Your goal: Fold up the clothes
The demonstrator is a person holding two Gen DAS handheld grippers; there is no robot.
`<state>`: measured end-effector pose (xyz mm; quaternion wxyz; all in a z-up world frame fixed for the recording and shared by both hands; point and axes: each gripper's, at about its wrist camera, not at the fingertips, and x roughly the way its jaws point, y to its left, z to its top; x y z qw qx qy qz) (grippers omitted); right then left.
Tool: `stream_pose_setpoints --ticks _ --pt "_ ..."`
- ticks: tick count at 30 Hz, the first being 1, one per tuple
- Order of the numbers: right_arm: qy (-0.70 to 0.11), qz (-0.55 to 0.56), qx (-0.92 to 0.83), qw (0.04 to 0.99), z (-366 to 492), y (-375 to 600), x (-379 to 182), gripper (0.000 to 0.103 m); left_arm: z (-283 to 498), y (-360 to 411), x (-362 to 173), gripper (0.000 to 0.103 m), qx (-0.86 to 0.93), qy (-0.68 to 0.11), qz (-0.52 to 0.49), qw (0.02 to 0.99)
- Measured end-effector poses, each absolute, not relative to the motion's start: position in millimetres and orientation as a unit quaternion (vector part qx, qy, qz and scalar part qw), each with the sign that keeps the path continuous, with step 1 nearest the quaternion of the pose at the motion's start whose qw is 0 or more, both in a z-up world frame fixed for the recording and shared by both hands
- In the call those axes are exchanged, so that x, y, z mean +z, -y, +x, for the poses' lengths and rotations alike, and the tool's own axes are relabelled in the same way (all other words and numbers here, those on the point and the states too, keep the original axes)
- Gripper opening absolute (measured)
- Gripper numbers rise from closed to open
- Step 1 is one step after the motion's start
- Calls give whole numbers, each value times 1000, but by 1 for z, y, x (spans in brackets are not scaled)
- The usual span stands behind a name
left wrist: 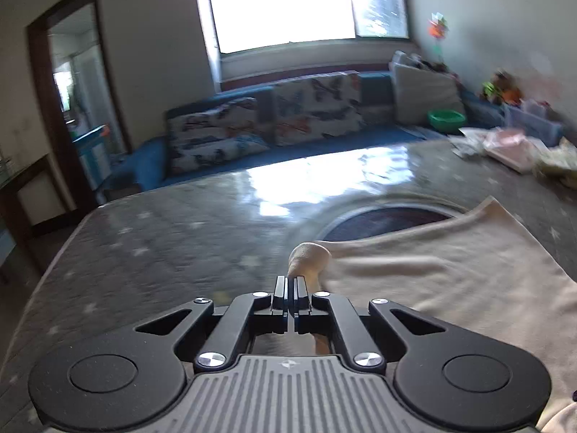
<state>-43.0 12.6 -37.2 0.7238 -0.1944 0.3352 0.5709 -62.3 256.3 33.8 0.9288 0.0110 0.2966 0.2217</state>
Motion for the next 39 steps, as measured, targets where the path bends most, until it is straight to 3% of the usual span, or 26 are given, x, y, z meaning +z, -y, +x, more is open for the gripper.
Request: stream_pose_setpoints --ticks 5,7,9,12,16,26,34,39 --pt "-333 -198 573 722 -49 -14 -37 83 -116 -287 43 3 298 -280 -7 913" --pt "-331 -200 575 721 -52 -15 -36 84 -135 -294 40 3 315 -283 -17 906" --pt "-330 -200 575 722 -54 -15 -35 94 -149 -298 32 3 328 -291 -24 898" --pt "-326 -204 577 721 -56 -16 -33 98 -165 -300 18 3 345 -307 -31 886" --pt "-325 -212 579 717 -58 -18 -32 100 -175 -300 7 3 356 -317 -28 879" --pt "-315 -212 585 717 -62 -19 -26 101 -183 -306 9 16 397 -332 -23 855" --pt "-312 -202 579 725 -58 -22 -24 102 -142 -291 -1 20 298 -339 -12 892" --pt "-321 -201 572 728 -54 -20 -28 102 -126 -304 -26 20 324 -370 16 871"
